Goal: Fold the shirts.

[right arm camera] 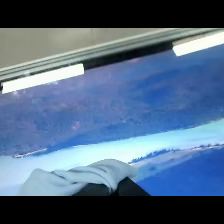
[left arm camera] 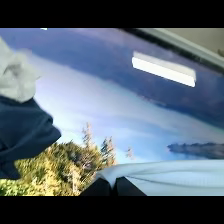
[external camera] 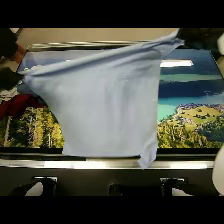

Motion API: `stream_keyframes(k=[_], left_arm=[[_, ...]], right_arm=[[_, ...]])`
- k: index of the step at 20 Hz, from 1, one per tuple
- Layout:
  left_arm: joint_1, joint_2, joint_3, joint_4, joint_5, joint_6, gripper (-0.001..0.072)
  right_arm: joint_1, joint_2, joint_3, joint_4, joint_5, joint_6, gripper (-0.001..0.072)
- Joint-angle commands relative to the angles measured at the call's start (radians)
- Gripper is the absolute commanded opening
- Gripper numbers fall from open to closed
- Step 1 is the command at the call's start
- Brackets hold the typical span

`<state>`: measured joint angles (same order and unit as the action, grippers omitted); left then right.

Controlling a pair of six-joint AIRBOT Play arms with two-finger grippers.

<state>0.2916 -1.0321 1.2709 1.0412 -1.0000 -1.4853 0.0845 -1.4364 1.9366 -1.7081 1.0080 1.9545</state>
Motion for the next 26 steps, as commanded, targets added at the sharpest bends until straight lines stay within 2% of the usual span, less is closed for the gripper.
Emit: stream_keyframes(k=[1, 5, 9, 10, 11, 12, 13, 14, 15, 16, 18, 22, 25, 26], left_arm=[[-0.003, -0.191, -0.082, -0.013, 0.077, 0.024, 0.0035], [-0.056, -0.348, -0.082, -0.013, 0.074, 0.024, 0.0035], [-0.116, -0.413, -0.082, -0.013, 0.058, 0.023, 0.0039], [-0.116, -0.413, -0.075, -0.011, 0.030, 0.024, 0.0118], [-0.101, -0.413, -0.053, 0.000, -0.038, 0.024, 0.0357], [-0.077, -0.413, -0.023, 0.018, -0.133, 0.025, 0.0544], [-0.048, -0.410, 0.000, 0.042, -0.232, 0.050, 0.0603], [-0.016, -0.403, 0.003, 0.077, -0.335, 0.073, 0.0600], [0.013, -0.390, -0.019, 0.119, -0.416, 0.072, 0.0597], [0.038, -0.370, -0.069, 0.142, -0.462, 0.072, 0.0588], [0.081, -0.303, -0.247, 0.148, -0.465, 0.072, 0.0584], [0.095, -0.229, -0.581, 0.085, -0.351, 0.157, 0.0582], [0.093, -0.232, -0.659, -0.044, -0.243, 0.186, 0.0581], [0.090, -0.232, -0.663, -0.069, -0.217, 0.187, 0.0581]], right_arm=[[-0.001, -0.216, 0.000, 0.128, -0.082, 0.137, 0.0044], [0.002, -0.363, 0.000, 0.303, 0.009, 0.136, 0.0044], [0.001, -0.406, 0.001, 0.305, 0.105, 0.103, 0.0054], [-0.006, -0.395, 0.009, 0.311, 0.136, 0.046, 0.0231], [-0.023, -0.379, 0.025, 0.316, 0.193, -0.023, 0.0454], [-0.048, -0.358, 0.038, 0.320, 0.266, -0.105, 0.0525], [-0.087, -0.334, 0.040, 0.316, 0.349, -0.192, 0.0550], [-0.135, -0.323, 0.040, 0.311, 0.445, -0.249, 0.0548], [-0.196, -0.322, 0.037, 0.318, 0.576, -0.261, 0.0544], [-0.251, -0.322, 0.014, 0.325, 0.672, -0.270, 0.0522], [-0.346, -0.315, -0.095, 0.376, 0.803, -0.293, 0.0521], [-0.382, -0.262, -0.365, 0.448, 0.758, -0.329, 0.0530], [-0.352, -0.257, -0.442, 0.478, 0.682, -0.347, 0.0534], [-0.343, -0.257, -0.458, 0.483, 0.653, -0.350, 0.0562]])
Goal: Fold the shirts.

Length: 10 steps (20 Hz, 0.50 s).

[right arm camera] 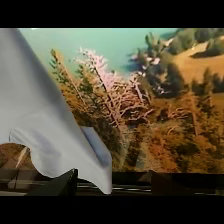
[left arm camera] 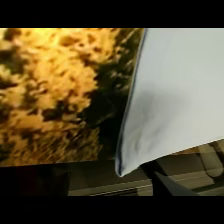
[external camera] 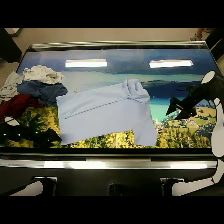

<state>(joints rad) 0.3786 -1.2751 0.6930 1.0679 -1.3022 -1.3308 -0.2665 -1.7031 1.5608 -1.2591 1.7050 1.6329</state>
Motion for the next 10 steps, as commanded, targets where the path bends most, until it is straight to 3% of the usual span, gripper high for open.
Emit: stream_keyframes(k=[1, 2, 3, 5, 6, 7, 8, 9, 10], left_arm=[[-0.004, 0.011, -0.086, -0.112, 0.110, 0.031, 0.0580], [-0.014, 0.011, -0.086, -0.128, 0.132, 0.030, 0.0578], [-0.025, 0.010, -0.086, -0.138, 0.151, 0.023, 0.0491], [-0.052, 0.011, -0.086, -0.146, 0.171, 0.010, 0.0424], [-0.067, 0.010, -0.086, -0.145, 0.178, 0.006, 0.0319], [-0.074, 0.011, -0.086, -0.145, 0.182, 0.006, 0.0298], [-0.075, 0.011, -0.086, -0.145, 0.183, 0.008, 0.0217], [-0.074, 0.011, -0.086, -0.145, 0.180, 0.013, 0.0043], [-0.074, 0.011, -0.085, -0.145, 0.175, 0.027, 0.0036]], right_arm=[[0.023, 0.009, -0.098, 0.045, -0.071, -0.043, 0.0566], [0.039, 0.009, -0.112, 0.050, -0.093, -0.058, 0.0568], [0.057, 0.009, -0.126, 0.051, -0.119, -0.071, 0.0584], [0.086, 0.008, -0.153, 0.062, -0.172, -0.078, 0.0608], [0.097, 0.006, -0.169, 0.074, -0.197, -0.079, 0.0608], [0.110, -0.001, -0.182, 0.092, -0.215, -0.082, 0.0607], [0.126, -0.010, -0.192, 0.110, -0.227, -0.081, 0.0606], [0.145, -0.022, -0.202, 0.126, -0.241, -0.082, 0.0606], [0.168, -0.035, -0.204, 0.131, -0.264, -0.082, 0.0603]])
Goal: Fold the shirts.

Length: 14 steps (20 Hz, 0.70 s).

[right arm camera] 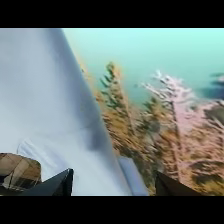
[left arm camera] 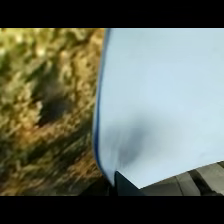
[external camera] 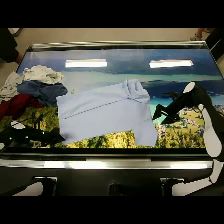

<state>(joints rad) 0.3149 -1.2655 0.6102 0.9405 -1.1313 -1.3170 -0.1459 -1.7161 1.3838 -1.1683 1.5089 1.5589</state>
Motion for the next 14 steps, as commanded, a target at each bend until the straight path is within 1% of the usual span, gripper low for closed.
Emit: stream_keyframes(k=[1, 2, 3, 4, 5, 6, 8, 10, 12, 14], left_arm=[[-0.011, 0.002, -0.001, -0.018, -0.002, 0.021, 0.0036], [-0.011, 0.004, 0.003, -0.018, -0.010, 0.034, 0.0036], [-0.011, 0.008, 0.013, -0.018, -0.023, 0.036, 0.0036], [-0.011, 0.013, 0.027, -0.017, -0.032, 0.040, 0.0036], [-0.011, 0.021, 0.049, -0.017, -0.037, 0.040, 0.0035], [-0.011, 0.032, 0.081, -0.018, -0.042, 0.039, 0.0035], [-0.011, 0.073, 0.180, -0.018, -0.060, 0.036, 0.0035], [-0.021, 0.163, 0.346, -0.019, -0.045, 0.035, 0.0034], [-0.045, 0.263, 0.562, -0.028, 0.012, 0.032, 0.0034], [-0.074, 0.362, 0.827, -0.032, 0.132, -0.014, 0.0034]], right_arm=[[0.066, -0.031, -0.027, 0.040, -0.106, -0.007, 0.0596], [0.084, -0.033, -0.027, 0.041, -0.147, 0.004, 0.0576], [0.100, -0.033, -0.027, 0.043, -0.185, 0.026, 0.0521], [0.113, -0.033, -0.027, 0.057, -0.207, 0.039, 0.0378], [0.119, -0.032, -0.026, 0.068, -0.214, 0.039, 0.0104], [0.119, -0.026, -0.020, 0.077, -0.212, 0.038, 0.0041], [0.110, 0.033, 0.016, 0.063, -0.214, 0.002, 0.0041], [0.100, 0.161, 0.093, -0.006, -0.284, -0.031, 0.0041], [0.080, 0.335, 0.217, -0.102, -0.399, -0.029, 0.0041], [0.065, 0.533, 0.350, -0.194, -0.567, -0.030, 0.0042]])
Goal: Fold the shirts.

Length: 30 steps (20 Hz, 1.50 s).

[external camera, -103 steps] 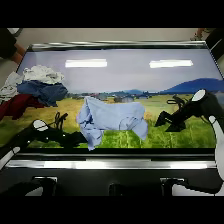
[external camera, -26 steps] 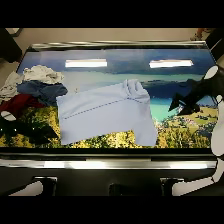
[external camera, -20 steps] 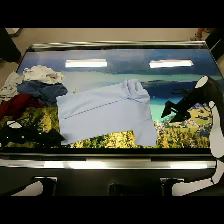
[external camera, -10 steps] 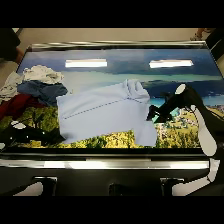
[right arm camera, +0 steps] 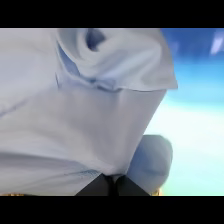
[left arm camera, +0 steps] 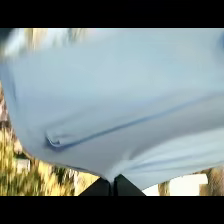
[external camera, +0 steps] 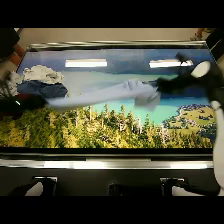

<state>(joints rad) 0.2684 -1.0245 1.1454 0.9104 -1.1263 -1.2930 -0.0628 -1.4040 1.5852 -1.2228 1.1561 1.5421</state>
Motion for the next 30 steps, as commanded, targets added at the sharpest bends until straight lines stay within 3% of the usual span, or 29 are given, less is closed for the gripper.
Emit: stream_keyframes(k=[1, 4, 8, 13, 17, 20, 23, 25, 27, 30], left_arm=[[-0.036, 0.160, 0.403, -0.002, 0.189, -0.046, 0.0035], [-0.040, 0.267, 0.606, -0.003, 0.300, -0.092, 0.0034], [-0.043, 0.353, 0.613, -0.006, 0.301, -0.166, 0.0034], [-0.043, 0.295, 0.607, -0.002, 0.243, -0.165, 0.0035], [-0.046, 0.142, 0.504, -0.002, 0.126, -0.108, 0.0035], [-0.068, -0.021, 0.330, -0.002, 0.137, -0.034, 0.0035], [-0.100, -0.232, 0.225, -0.002, 0.222, 0.041, 0.0035], [-0.108, -0.394, 0.228, -0.005, 0.245, 0.048, 0.0035], [-0.111, -0.513, 0.228, -0.010, 0.238, 0.044, 0.0035], [-0.128, -0.613, 0.228, -0.026, 0.189, 0.044, 0.0035]], right_arm=[[-0.018, 0.317, 0.199, -0.183, -0.298, -0.013, 0.0042], [-0.018, 0.592, 0.249, -0.212, -0.471, -0.012, 0.0042], [-0.018, 0.757, 0.249, -0.246, -0.372, 0.018, 0.0042], [-0.018, 0.721, 0.249, -0.303, -0.204, 0.017, 0.0042], [-0.018, 0.530, 0.248, -0.327, 0.041, 0.016, 0.0042], [-0.018, 0.284, 0.236, -0.324, 0.169, 0.013, 0.0042], [-0.018, -0.006, 0.233, -0.267, 0.118, 0.027, 0.0042], [-0.018, -0.175, 0.233, -0.192, 0.023, 0.109, 0.0045], [-0.018, -0.306, 0.233, -0.102, -0.051, 0.200, 0.0045], [-0.018, -0.414, 0.233, 0.027, -0.045, 0.209, 0.0044]])
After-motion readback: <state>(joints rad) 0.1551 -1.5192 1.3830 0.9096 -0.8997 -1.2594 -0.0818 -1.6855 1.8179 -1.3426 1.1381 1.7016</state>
